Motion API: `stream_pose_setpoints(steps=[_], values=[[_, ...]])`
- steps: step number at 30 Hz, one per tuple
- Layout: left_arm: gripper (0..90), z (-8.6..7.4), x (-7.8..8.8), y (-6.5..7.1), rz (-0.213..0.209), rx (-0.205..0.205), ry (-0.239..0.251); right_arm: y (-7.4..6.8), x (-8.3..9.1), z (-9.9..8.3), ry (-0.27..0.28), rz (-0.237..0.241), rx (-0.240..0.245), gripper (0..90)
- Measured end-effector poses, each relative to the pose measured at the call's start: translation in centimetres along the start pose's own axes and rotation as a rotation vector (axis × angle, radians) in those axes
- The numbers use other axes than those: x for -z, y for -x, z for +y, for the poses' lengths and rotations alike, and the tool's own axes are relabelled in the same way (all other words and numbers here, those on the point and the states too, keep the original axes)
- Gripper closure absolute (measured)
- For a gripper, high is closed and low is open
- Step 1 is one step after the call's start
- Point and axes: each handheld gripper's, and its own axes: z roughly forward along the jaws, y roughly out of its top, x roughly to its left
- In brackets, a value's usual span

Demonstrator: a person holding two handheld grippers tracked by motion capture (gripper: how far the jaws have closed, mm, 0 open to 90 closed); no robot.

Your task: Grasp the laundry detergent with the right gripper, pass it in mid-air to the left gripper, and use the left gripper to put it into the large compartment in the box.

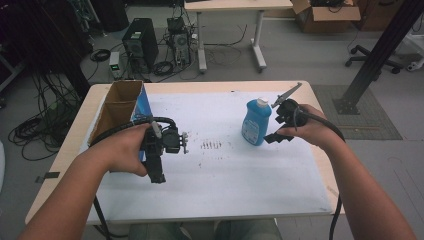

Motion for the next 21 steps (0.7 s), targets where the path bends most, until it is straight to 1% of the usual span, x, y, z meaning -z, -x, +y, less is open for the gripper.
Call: stream_pose_setpoints(steps=[1, 2, 3, 5, 6, 12, 15, 21], values=[[0.2, 0.0, -0.2, 0.0, 0.001, 0.0, -0.001, 0.2, -0.6, -0.1, 0.022, -0.003, -0.028, 4.2], [0.2, 0.0, -0.2, 0.0, 0.001, 0.0, -0.001, 0.2, -0.6, -0.1, 0.022, -0.003, -0.028, 4.2], [0.2, 0.0, -0.3, 0.0, -0.002, -0.001, -0.002, 0.5, -1.1, -0.2, 0.041, 0.004, -0.053, 4.3], [0.2, 0.0, -0.3, 0.1, -0.004, -0.002, -0.003, 0.5, -1.4, -0.3, 0.044, -0.001, -0.059, 4.2], [0.2, -0.1, -0.3, 0.1, -0.003, -0.001, 0.001, 0.5, -1.8, -0.3, 0.05, -0.008, -0.069, 4.2], [0.3, -0.4, -0.3, 0.1, -0.002, 0.007, 0.003, 0.6, -2.6, -0.3, 0.069, -0.024, -0.079, 4.1], [0.2, -0.4, -0.4, 0.1, -0.001, 0.003, 0.003, 0.6, -2.8, -0.3, 0.075, -0.026, -0.081, 4.1], [0.3, -0.2, -0.4, 0.1, -0.003, 0.003, 0.005, 0.8, -3.7, -0.8, 0.104, -0.026, -0.109, 4.3]])
